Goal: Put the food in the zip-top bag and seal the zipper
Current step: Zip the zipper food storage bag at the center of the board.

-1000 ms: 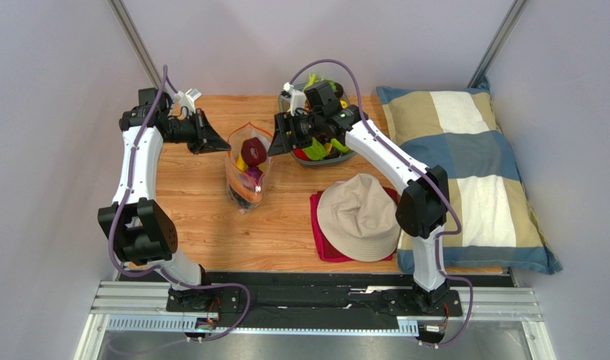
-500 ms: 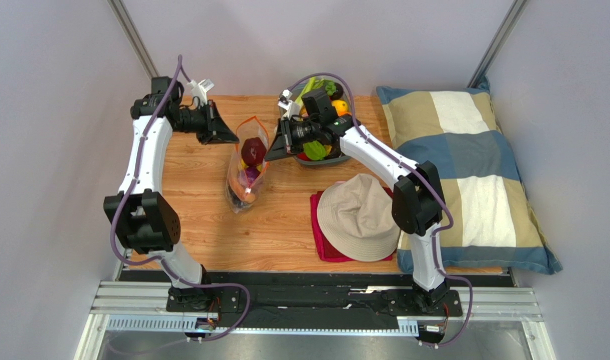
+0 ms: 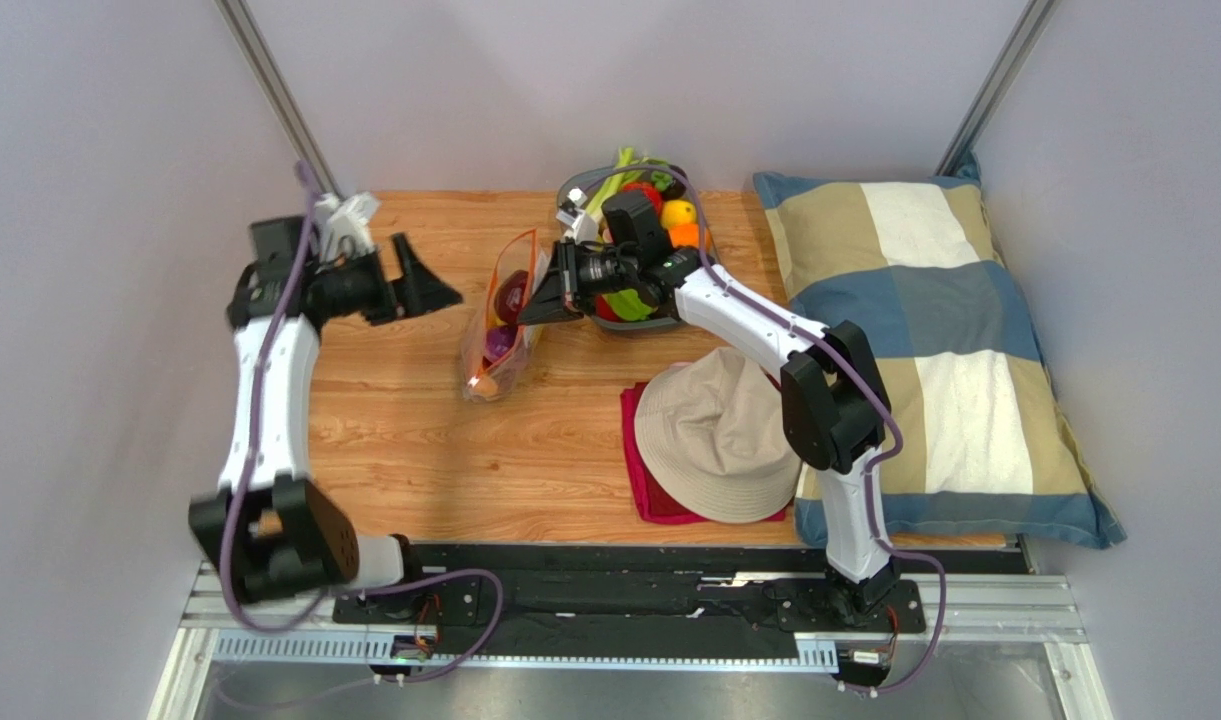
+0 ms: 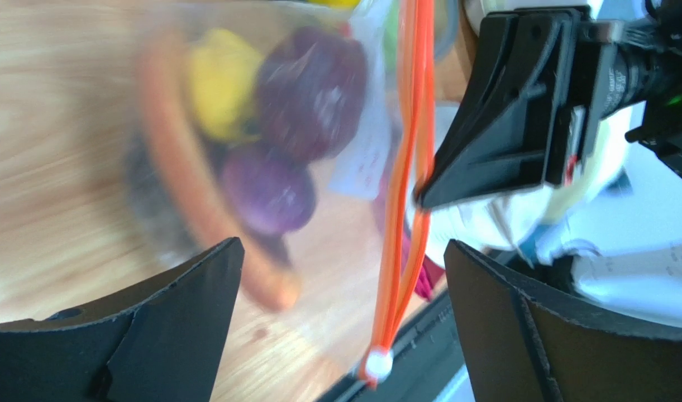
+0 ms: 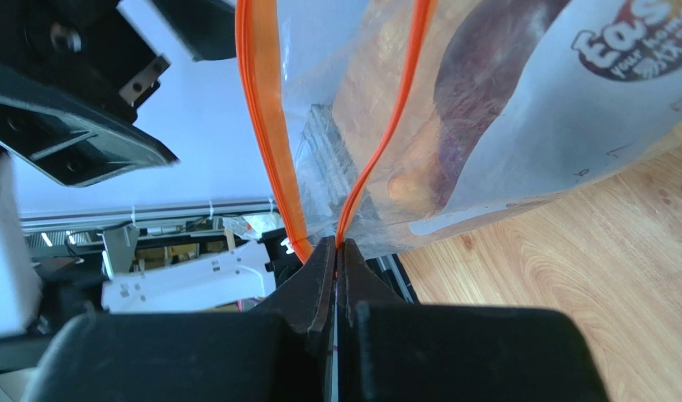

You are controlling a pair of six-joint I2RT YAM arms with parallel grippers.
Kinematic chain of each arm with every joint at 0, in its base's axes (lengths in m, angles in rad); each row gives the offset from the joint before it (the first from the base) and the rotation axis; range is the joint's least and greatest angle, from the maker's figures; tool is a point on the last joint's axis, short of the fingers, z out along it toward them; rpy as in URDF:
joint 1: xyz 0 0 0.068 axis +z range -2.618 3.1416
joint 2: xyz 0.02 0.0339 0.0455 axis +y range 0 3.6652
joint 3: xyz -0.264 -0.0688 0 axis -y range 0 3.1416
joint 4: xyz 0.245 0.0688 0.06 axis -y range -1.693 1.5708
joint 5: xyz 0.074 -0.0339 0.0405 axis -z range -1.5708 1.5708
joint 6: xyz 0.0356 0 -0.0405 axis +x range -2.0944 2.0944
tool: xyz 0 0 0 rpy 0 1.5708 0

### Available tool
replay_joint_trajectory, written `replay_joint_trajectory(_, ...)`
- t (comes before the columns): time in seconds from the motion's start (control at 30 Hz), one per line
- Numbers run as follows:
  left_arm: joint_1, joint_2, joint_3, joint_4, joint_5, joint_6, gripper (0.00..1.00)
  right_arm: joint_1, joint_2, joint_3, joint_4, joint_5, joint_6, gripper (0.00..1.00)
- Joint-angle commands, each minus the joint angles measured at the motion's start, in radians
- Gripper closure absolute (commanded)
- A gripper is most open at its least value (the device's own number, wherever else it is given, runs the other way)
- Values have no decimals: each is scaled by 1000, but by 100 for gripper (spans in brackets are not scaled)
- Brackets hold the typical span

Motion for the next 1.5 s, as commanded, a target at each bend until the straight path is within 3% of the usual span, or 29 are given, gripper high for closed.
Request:
replay_joint_trajectory(0.0,121,-413,-232,305,16,51,1,-4,-3,17,90,-16,58,100)
replay_joint_trajectory(0.03,120,-460,-261,237,7,210,1,-4,-5,16,90,-16,59,100)
replay_joint_trajectory(0.2,122,-699,-440,23,21,546,4,-19,-6,-1,93,-15,82,100)
replay_joint_trajectory(0.43,120,-984,-786,255,76,681,6,-24,0,-9,127,-32,132,100)
replay_joint_trajectory(0.57,120,-1017,-919,417,102,655,8,-29,4,-29,133,-41,144,100)
replay_joint_trajectory(0.67,115,-974,-962,552,144,603,15,-32,0,-39,144,-43,150,100)
replay_joint_trajectory(0.87,-27,-857,-1001,828,3,480,25,-32,7,-32,156,-47,161,100)
replay_joint_trajectory(1.07,-104,-813,-1021,886,-50,512,29,-33,7,-36,175,-44,179,100)
replay_joint_trajectory(1.27,-104,-765,-1007,920,-142,416,63,-39,3,-44,176,-43,184,100)
replay_joint_trajectory(1.47,-110,-776,-1025,955,-113,354,62,-39,-5,-61,182,-38,188,100)
